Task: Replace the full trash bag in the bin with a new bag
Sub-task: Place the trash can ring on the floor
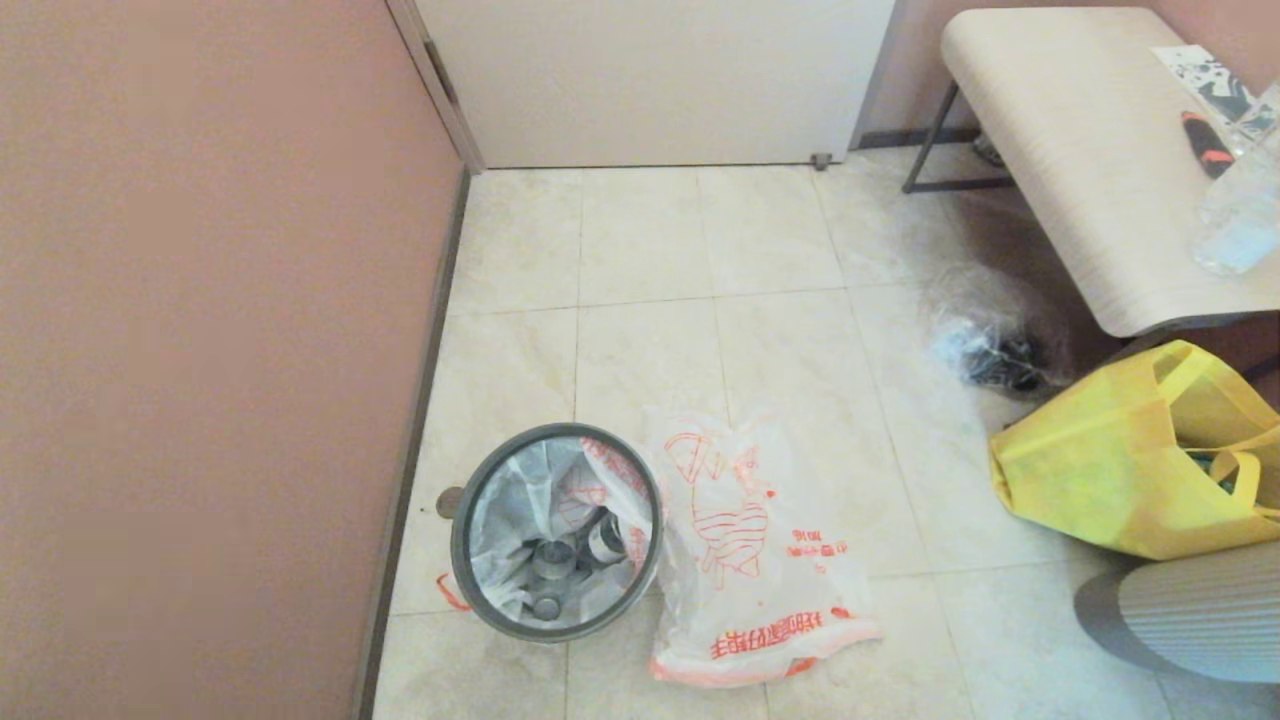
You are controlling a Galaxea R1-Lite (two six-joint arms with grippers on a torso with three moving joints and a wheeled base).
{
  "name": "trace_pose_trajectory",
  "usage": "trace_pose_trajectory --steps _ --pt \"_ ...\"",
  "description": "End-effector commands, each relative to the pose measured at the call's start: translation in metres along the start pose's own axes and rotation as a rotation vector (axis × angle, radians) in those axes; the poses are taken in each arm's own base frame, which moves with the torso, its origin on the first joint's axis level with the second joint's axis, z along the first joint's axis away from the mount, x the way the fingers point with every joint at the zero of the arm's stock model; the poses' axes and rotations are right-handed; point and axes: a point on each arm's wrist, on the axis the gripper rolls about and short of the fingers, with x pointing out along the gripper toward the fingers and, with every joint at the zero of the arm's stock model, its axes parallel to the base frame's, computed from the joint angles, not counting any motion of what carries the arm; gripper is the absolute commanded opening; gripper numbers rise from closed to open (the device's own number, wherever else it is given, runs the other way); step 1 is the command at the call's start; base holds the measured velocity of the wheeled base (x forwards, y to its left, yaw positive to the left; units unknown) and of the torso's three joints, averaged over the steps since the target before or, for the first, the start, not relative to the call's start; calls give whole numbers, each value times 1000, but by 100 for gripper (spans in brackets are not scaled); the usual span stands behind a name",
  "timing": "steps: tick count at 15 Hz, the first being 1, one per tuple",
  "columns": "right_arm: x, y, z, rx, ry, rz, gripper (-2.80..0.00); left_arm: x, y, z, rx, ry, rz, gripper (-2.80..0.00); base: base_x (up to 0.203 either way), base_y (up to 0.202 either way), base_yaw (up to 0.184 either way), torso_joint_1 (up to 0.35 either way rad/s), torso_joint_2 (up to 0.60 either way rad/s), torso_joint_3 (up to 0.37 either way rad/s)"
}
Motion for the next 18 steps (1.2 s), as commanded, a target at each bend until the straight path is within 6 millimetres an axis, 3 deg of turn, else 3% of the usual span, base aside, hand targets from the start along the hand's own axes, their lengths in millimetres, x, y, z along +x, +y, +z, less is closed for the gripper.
trace_pose_trajectory --steps 1,5,8,11,14,18 --pt "0 0 4 -9 -4 2 -280 1 0 -3 -1 12 1 -280 0 0 0 0 0 0" --pt "5 -3 32 -9 24 3 -280 1 0 -3 -1 12 1 -280 0 0 0 0 0 0" --pt "16 -7 71 -10 48 2 -280 1 0 -3 -1 12 1 -280 0 0 0 0 0 0" --pt "42 -12 113 -36 89 6 -280 1 0 -3 -1 12 1 -280 0 0 0 0 0 0" --pt "89 -16 149 -60 183 17 -280 1 0 -3 -1 12 1 -280 0 0 0 0 0 0" --pt "184 -1 183 -23 299 125 -280 1 0 -3 -1 11 1 -280 0 0 0 0 0 0"
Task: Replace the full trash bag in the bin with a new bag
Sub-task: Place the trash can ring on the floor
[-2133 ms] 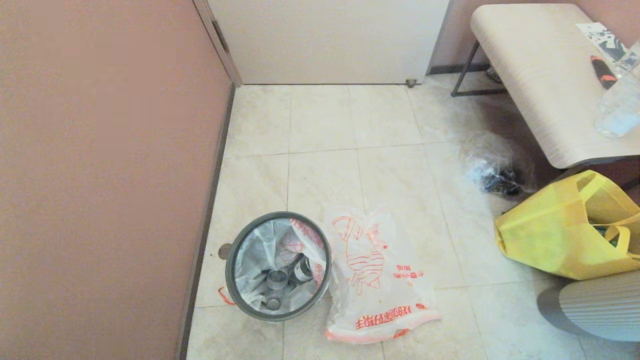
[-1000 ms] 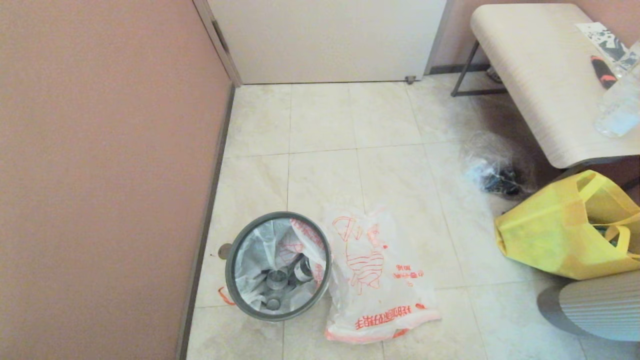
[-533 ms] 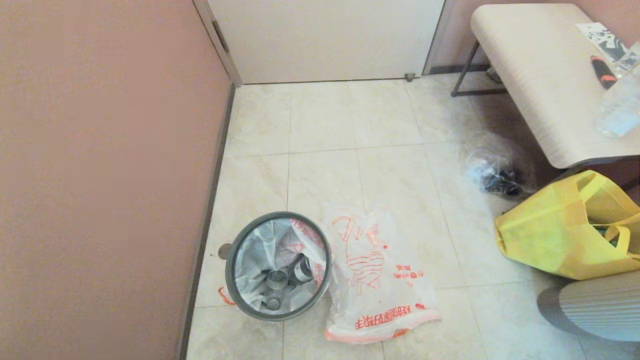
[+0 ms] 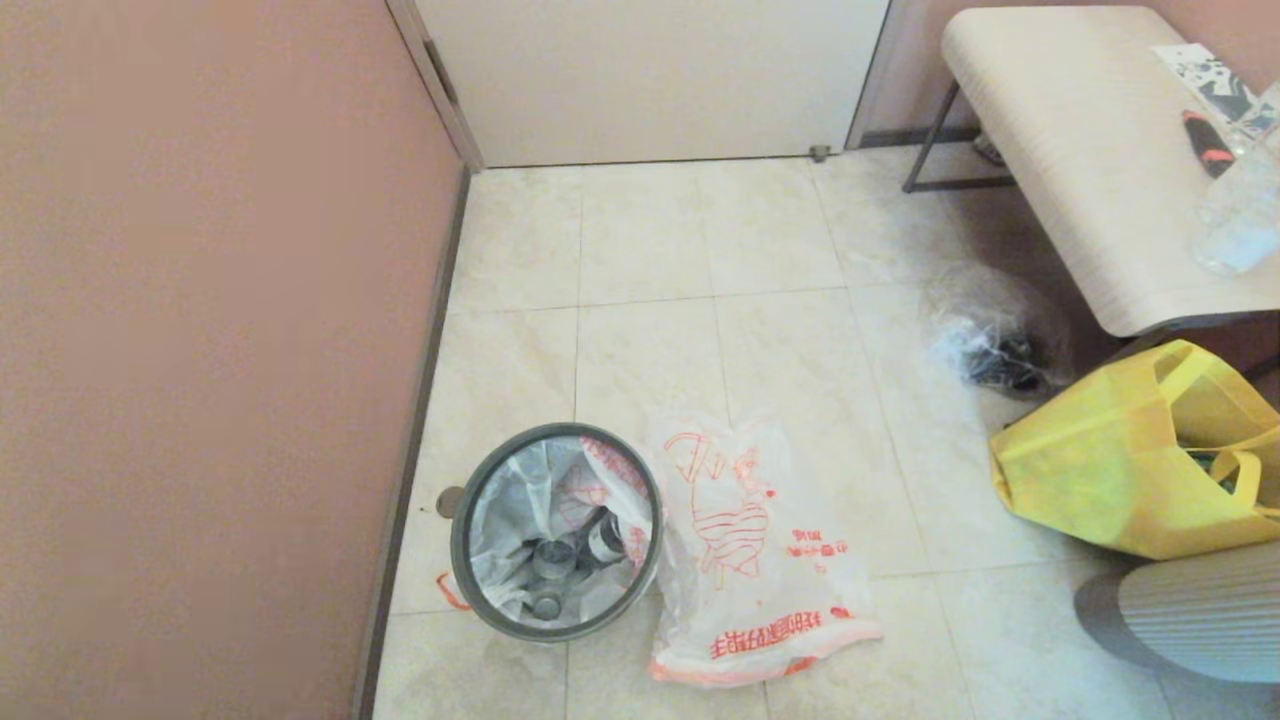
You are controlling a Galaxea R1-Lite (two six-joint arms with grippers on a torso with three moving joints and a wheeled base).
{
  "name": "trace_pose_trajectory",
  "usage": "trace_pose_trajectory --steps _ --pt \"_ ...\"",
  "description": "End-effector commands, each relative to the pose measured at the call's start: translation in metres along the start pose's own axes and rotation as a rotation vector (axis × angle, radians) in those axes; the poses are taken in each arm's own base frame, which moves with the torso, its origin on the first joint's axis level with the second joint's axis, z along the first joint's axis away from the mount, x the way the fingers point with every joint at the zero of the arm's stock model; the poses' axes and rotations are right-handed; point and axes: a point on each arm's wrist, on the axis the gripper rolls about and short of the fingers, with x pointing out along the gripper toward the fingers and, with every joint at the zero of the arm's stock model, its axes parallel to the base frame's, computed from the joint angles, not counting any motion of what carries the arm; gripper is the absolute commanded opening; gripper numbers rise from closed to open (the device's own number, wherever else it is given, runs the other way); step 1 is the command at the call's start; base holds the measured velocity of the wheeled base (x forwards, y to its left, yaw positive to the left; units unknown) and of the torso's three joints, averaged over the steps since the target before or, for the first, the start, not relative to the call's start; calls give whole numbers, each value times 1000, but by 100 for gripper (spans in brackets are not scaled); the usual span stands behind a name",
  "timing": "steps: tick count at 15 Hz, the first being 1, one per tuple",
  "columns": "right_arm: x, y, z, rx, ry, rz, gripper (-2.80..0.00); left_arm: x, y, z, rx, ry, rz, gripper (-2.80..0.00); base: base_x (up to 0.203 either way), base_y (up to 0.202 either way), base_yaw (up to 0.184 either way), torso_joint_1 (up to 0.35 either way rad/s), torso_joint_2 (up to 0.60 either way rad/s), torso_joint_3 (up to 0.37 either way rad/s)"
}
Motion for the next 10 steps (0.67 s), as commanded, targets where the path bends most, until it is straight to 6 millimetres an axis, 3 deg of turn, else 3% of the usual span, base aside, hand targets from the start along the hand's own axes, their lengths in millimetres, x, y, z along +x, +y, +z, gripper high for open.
trace_pose_trajectory --steps 1,3,6,10 --pt "84 18 20 23 146 79 -280 1 0 -3 -1 12 0 -280 0 0 0 0 0 0" --pt "137 42 30 39 196 88 -280 1 0 -3 1 12 0 -280 0 0 0 0 0 0" --pt "209 91 29 49 256 82 -280 1 0 -3 -1 12 0 -280 0 0 0 0 0 0" --pt "269 157 8 15 297 64 -280 1 0 -3 0 12 0 -280 0 0 0 0 0 0"
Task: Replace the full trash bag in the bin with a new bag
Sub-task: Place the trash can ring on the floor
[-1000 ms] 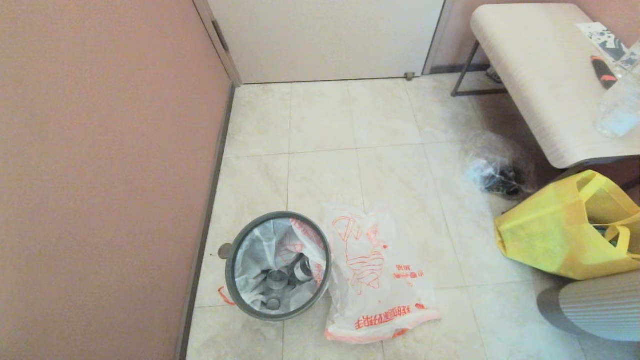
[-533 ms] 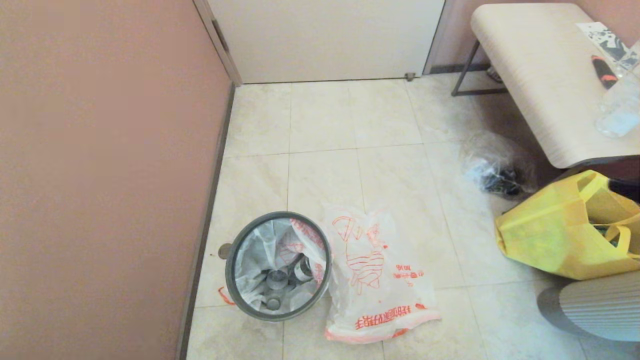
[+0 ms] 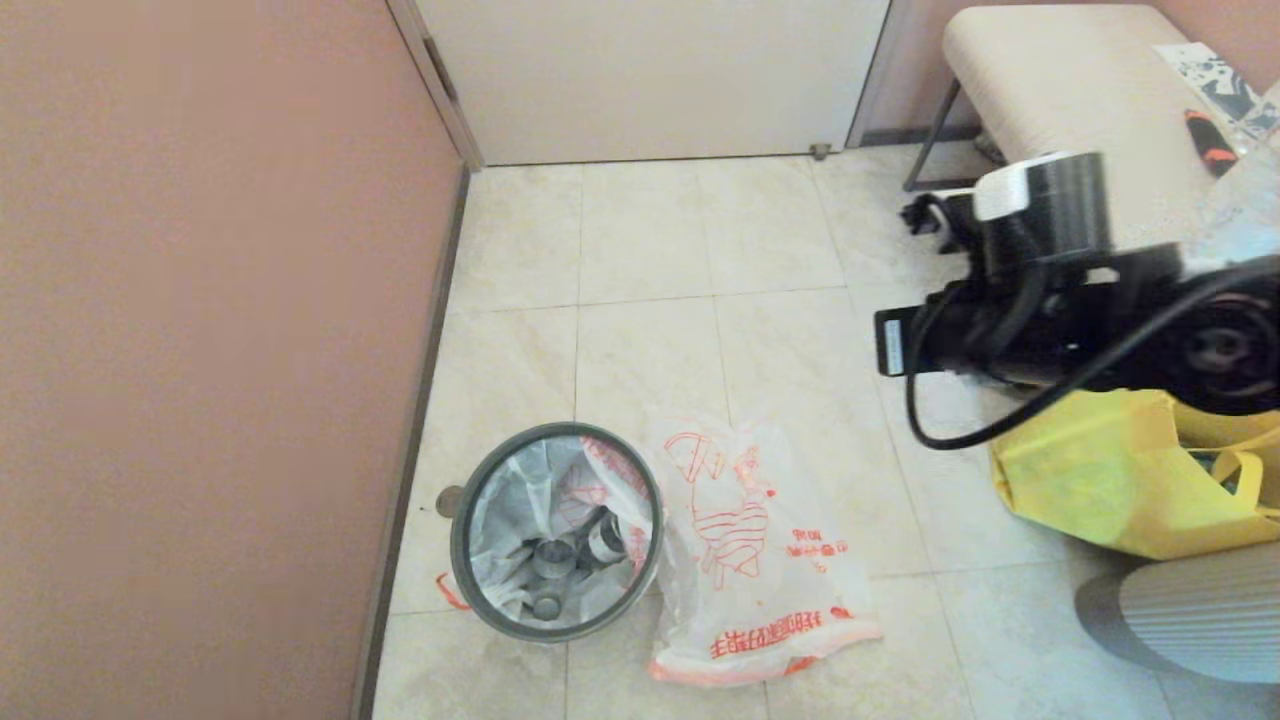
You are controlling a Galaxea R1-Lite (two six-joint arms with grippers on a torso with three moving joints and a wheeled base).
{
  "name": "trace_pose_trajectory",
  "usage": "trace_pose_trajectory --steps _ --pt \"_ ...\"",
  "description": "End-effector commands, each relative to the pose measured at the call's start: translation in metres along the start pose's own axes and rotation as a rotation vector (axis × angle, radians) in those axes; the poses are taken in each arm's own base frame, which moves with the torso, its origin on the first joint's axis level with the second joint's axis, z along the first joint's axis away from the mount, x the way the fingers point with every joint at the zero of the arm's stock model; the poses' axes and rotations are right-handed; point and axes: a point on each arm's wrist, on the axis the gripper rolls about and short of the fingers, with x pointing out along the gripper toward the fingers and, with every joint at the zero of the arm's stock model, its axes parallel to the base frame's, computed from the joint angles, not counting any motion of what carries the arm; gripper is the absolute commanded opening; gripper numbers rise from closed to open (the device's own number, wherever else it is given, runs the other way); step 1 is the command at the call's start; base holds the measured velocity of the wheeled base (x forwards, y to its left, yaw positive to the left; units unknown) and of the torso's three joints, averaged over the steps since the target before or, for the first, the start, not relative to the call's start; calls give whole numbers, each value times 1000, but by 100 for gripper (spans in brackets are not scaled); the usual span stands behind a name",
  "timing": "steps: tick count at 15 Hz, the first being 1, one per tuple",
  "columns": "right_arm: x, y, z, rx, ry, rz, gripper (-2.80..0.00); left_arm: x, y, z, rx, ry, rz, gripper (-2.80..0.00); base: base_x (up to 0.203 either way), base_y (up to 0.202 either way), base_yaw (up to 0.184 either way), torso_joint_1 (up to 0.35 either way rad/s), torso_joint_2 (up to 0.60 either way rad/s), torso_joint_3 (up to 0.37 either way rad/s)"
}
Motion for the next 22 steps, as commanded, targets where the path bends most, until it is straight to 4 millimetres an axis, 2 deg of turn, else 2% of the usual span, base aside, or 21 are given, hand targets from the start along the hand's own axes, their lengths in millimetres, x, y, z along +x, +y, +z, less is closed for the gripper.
trace_pose_trajectory --steps 1,5,8,13,14,17,22 --pt "57 42 -31 -58 92 -19 -280 1 0 -3 1 12 1 -280 0 0 0 0 0 0" --pt "79 86 -62 -121 133 -71 -280 1 0 -3 1 12 1 -280 0 0 0 0 0 0" --pt "93 109 -69 -87 123 -60 -280 1 0 -3 -1 12 1 -280 0 0 0 0 0 0" --pt "90 154 -91 -140 142 34 -280 1 0 -3 -1 12 1 -280 0 0 0 0 0 0" --pt "86 161 -93 -144 146 76 0 1 0 -3 -1 12 1 -280 0 0 0 0 0 0" --pt "80 184 -106 -182 167 165 0 1 0 -3 0 12 1 -280 0 0 0 0 0 0" --pt "103 203 -125 -210 165 145 0 1 0 -3 0 12 1 -280 0 0 0 0 0 0"
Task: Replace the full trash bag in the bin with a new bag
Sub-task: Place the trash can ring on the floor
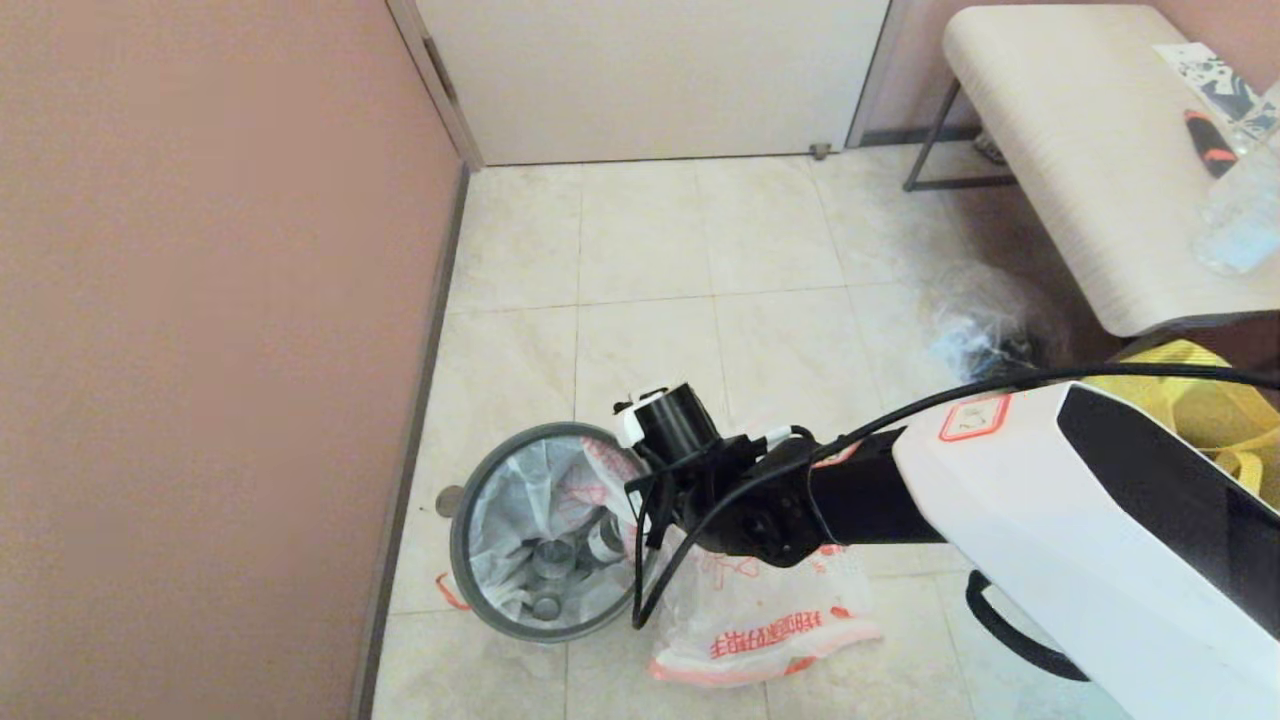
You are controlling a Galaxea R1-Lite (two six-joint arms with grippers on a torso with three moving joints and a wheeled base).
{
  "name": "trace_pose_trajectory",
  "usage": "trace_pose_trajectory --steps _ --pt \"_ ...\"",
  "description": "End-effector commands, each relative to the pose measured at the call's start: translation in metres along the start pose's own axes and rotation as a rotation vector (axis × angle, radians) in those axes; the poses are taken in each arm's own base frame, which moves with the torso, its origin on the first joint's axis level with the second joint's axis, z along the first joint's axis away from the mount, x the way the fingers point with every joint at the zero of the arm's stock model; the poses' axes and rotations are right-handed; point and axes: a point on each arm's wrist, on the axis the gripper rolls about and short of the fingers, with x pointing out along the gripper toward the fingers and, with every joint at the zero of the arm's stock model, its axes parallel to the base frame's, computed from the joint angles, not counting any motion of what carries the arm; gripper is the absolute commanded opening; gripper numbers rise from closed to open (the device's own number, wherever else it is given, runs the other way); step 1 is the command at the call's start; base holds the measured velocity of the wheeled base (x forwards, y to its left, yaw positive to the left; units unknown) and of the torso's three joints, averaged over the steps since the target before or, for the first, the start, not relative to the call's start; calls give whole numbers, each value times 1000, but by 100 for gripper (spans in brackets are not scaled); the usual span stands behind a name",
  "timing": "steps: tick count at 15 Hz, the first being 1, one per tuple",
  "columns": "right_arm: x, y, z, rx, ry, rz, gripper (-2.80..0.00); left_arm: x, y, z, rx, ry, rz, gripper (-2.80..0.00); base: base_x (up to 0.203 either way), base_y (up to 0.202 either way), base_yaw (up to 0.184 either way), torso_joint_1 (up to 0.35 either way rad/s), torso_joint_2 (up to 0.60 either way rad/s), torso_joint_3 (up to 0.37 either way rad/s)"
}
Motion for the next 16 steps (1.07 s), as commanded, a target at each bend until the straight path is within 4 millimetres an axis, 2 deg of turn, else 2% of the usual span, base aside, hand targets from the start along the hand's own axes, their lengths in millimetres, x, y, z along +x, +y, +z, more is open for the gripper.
trace_pose_trajectory --steps 1,4,5,12,16 --pt "24 9 -14 -9 17 -26 0 1 0 -3 0 12 1 -280 0 0 0 0 0 0" --pt "54 10 -27 -4 -32 -60 0 1 0 -3 -1 12 1 -280 0 0 0 0 0 0" --pt "57 8 -28 -12 -43 -64 -280 1 0 -3 -1 12 1 -280 0 0 0 0 0 0" --pt "54 8 -20 -2 -74 -84 -280 1 0 -3 -1 12 1 -280 0 0 0 0 0 0" --pt "33 10 -2 11 -114 -77 -280 1 0 -3 -1 12 1 -280 0 0 0 0 0 0"
